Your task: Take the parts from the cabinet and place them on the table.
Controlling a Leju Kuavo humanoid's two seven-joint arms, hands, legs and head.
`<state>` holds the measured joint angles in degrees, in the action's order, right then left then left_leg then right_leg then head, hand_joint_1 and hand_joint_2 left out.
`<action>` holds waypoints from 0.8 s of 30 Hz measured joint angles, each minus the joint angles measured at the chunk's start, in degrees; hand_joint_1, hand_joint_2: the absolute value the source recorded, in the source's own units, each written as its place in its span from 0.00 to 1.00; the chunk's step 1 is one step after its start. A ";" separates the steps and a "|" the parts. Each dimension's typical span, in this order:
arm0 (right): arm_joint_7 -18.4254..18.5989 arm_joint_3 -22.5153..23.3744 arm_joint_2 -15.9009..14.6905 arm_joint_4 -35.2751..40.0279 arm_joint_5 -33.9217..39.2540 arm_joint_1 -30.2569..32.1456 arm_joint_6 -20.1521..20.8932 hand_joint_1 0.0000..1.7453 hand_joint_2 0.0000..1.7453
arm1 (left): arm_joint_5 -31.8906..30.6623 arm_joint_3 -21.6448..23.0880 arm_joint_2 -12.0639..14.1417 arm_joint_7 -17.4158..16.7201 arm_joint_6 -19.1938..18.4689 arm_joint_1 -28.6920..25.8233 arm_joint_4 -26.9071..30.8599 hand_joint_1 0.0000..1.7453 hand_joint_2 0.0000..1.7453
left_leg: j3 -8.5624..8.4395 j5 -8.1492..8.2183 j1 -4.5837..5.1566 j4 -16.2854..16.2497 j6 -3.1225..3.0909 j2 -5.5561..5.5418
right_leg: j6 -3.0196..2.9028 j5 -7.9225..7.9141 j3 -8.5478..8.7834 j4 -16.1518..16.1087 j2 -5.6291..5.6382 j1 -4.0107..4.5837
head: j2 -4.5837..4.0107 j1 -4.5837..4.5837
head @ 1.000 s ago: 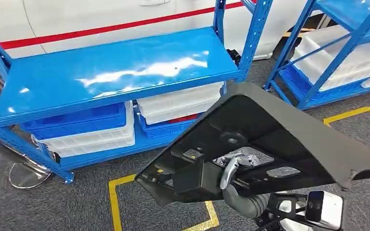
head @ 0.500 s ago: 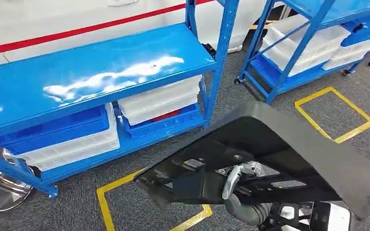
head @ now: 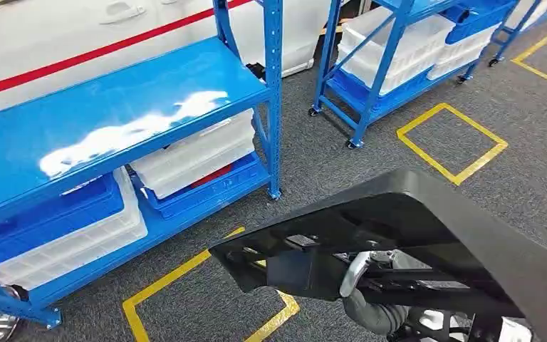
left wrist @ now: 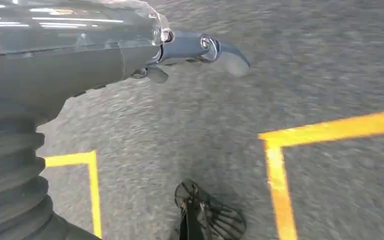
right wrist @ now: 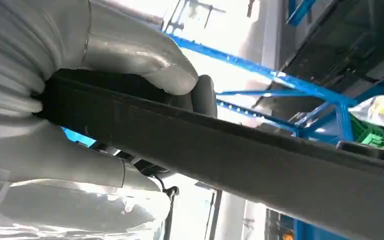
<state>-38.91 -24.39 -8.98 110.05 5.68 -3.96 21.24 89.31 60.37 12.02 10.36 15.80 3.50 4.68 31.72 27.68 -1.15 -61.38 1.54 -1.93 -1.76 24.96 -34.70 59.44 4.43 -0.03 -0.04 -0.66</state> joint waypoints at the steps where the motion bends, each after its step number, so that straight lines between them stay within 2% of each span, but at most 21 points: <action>1: 0.00 0.00 0.09 0.24 -0.28 -0.01 -0.07 0.93 1.00 | 0.00 0.11 0.22 0.24 -0.63 0.12 0.00 0.00 1.00 | -0.68 1.08 -0.18 1.61 -0.17 -2.68 | 0.29 -0.02 -0.31 0.23 0.47 0.13 | 0.00 0.02; 2: 0.13 0.00 0.13 0.35 -0.66 -0.08 -0.22 0.93 1.00 | -0.02 0.26 0.74 0.55 -1.33 0.14 0.00 0.00 1.00 | -0.60 0.86 -0.06 2.27 -0.45 -2.40 | 0.61 -0.07 -0.75 0.63 1.25 0.18 | 0.00 0.02; 4: 0.24 0.00 0.20 0.68 -1.03 -0.03 -0.65 0.93 1.00 | -0.04 0.50 1.55 0.78 -2.53 0.39 0.00 0.00 1.00 | -0.79 0.71 0.35 2.14 -1.08 -1.15 | 1.51 -0.64 -1.10 0.25 2.39 -0.20 | 0.00 0.02; 5: 0.22 0.00 0.20 0.74 -1.09 -0.05 -0.96 0.93 1.00 | -0.07 0.70 1.81 1.05 -2.93 0.66 0.00 0.00 1.00 | -0.75 0.41 0.30 2.35 -1.48 -0.54 | 1.95 -0.92 -1.26 0.13 2.96 -0.07 | 0.00 0.02; 6: 0.11 0.00 0.18 0.89 -1.09 -0.04 -1.33 0.93 1.00 | -0.09 0.96 2.01 1.20 -3.15 1.04 0.00 0.00 1.00 | -0.79 -0.13 -0.18 2.89 -2.08 0.34 | 2.00 -0.58 -1.48 0.72 1.91 -0.20 | 0.00 0.02; 7: -0.07 0.02 0.17 1.18 -1.03 -0.17 -1.69 0.93 1.00 | -0.11 1.22 2.51 1.22 -3.26 1.19 0.00 0.00 1.00 | -0.79 -0.23 -0.08 3.05 -2.36 0.86 | 2.25 0.68 -2.11 2.15 -0.81 0.09 | 0.00 0.13; 8: -0.42 0.02 0.15 1.38 -0.87 -0.33 -2.14 0.93 1.00 | -0.17 1.53 2.82 1.20 -3.43 1.14 0.00 0.00 1.00 | -0.75 -0.28 0.06 3.05 -2.49 1.60 | 2.53 3.15 -3.88 5.86 -2.66 0.03 | 0.00 0.31; 10: -0.77 0.04 0.09 1.75 -0.35 -0.06 -3.04 0.93 1.00 | -0.59 2.18 3.73 1.14 -3.60 0.80 0.00 0.00 1.00 | -0.64 -0.23 0.25 3.02 -2.56 3.15 | 2.94 7.14 -7.99 14.72 -3.76 -0.32 | 0.00 0.31; 11: -0.77 0.07 0.09 1.83 -0.09 0.17 -3.21 0.93 1.00 | -0.79 2.41 3.91 1.11 -3.69 0.82 0.00 0.00 1.00 | -0.60 -0.20 0.28 3.01 -2.59 3.85 | 3.04 7.69 -9.13 17.20 -3.88 -0.42 | 0.00 0.28; 12: -0.76 0.07 0.09 2.03 0.22 0.58 -3.50 0.93 1.00 | -1.18 2.80 4.22 1.09 -3.69 0.97 0.00 0.00 1.00 | -0.62 -0.16 0.29 3.01 -2.56 4.64 | 3.11 6.94 -9.15 17.34 -4.01 -0.57 | 0.00 0.31; 13: -0.76 0.09 0.07 2.38 0.44 0.90 -3.74 0.93 1.00 | -1.33 3.17 4.43 1.00 -3.69 1.15 0.00 0.00 1.00 | -0.67 -0.07 0.31 3.01 -2.46 5.27 | 3.09 5.08 -7.72 14.61 -4.19 -0.67 | 0.00 0.31; 14: -0.76 0.13 0.00 2.77 0.55 1.15 -3.80 0.93 1.00 | -1.68 3.43 4.46 0.85 -3.69 1.28 0.00 0.00 1.00 | -0.82 0.03 0.33 3.01 -2.34 5.85 | 2.95 2.82 -5.19 10.10 -4.68 -0.67 | 0.00 0.31; 15: -0.77 0.15 -0.15 3.17 0.79 1.31 -3.78 0.93 1.00 | -1.81 3.76 4.59 0.61 -3.65 1.40 0.00 0.00 1.00 | -1.05 0.17 0.37 3.01 -2.14 6.41 | 2.60 0.59 -2.05 4.42 -6.17 -0.50 | 0.00 0.33; 16: -0.76 0.17 -0.18 3.61 1.07 1.35 -3.69 0.93 1.00 | -1.99 4.17 4.61 0.41 -3.65 1.47 0.00 0.00 1.00 | -1.26 0.35 0.42 3.02 -1.87 6.95 | 2.07 0.82 -0.11 0.35 -9.54 0.04 | -0.02 0.28; 17: -0.79 0.15 -0.20 3.91 1.38 1.39 -3.54 0.93 1.00 | -2.12 4.43 4.65 0.22 -3.65 1.54 0.00 0.00 1.00 | -1.28 0.59 0.79 2.91 -1.49 7.47 | 1.51 0.64 -0.09 0.09 -9.42 0.54 | 0.00 0.26; 19: -0.87 0.15 -0.37 4.31 1.84 1.68 -3.45 0.93 1.00 | -2.27 4.79 4.89 0.06 -3.69 1.78 0.02 0.00 1.00 | -1.62 0.68 0.69 3.28 -0.88 8.73 | 0.95 0.68 -0.39 0.19 -7.67 0.82 | 0.00 0.26; 20: -0.87 0.15 -0.53 4.35 2.12 1.83 -3.26 0.93 1.00 | -2.27 4.98 4.89 0.09 -3.74 2.00 0.02 0.00 1.00 | -1.94 0.73 0.71 3.52 -0.58 9.33 | 0.62 0.54 -0.45 -0.09 -6.97 0.90 | 0.00 0.31; 21: -0.87 0.15 -0.59 4.39 2.34 1.81 -2.99 0.93 1.00 | -2.25 5.14 4.89 0.09 -3.74 2.18 0.02 0.00 1.00 | -2.19 0.87 0.73 3.55 -0.26 9.79 | 0.20 0.26 -0.16 -0.61 -6.42 0.57 | 0.00 0.24; 22: -0.90 0.15 -0.63 4.41 2.58 1.79 -2.60 0.93 1.00 | -2.16 5.29 4.89 0.11 -3.78 2.37 0.04 0.00 1.00 | -1.75 1.94 0.33 2.34 0.00 6.57 | -0.25 -0.12 0.23 -1.16 -5.73 0.22 | 0.00 0.28; 23: -0.87 0.15 -0.66 4.37 2.71 1.43 -2.41 0.93 1.00 | -1.99 5.46 4.89 0.19 -3.82 2.38 0.09 0.00 1.00 | -0.16 4.26 0.24 -1.08 -0.03 4.12 | -0.56 -0.23 0.21 -1.19 -5.18 0.15 | 0.00 0.22; 24: -0.87 0.15 -0.66 4.33 2.73 1.27 -2.32 0.93 1.00 | -1.70 5.49 4.89 0.19 -3.80 2.27 0.09 0.00 1.00 | 2.10 6.61 0.20 -5.77 0.02 3.00 | -0.77 -0.22 0.18 -1.17 -4.48 0.21 | 0.00 0.20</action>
<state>-39.78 -24.24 -9.64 114.38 8.41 -2.68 18.93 87.60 65.86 16.92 10.56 12.00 5.77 4.76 33.82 34.29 -0.94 -67.15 1.56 1.07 -2.53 24.74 -34.52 58.27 -0.05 0.17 -0.04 -0.46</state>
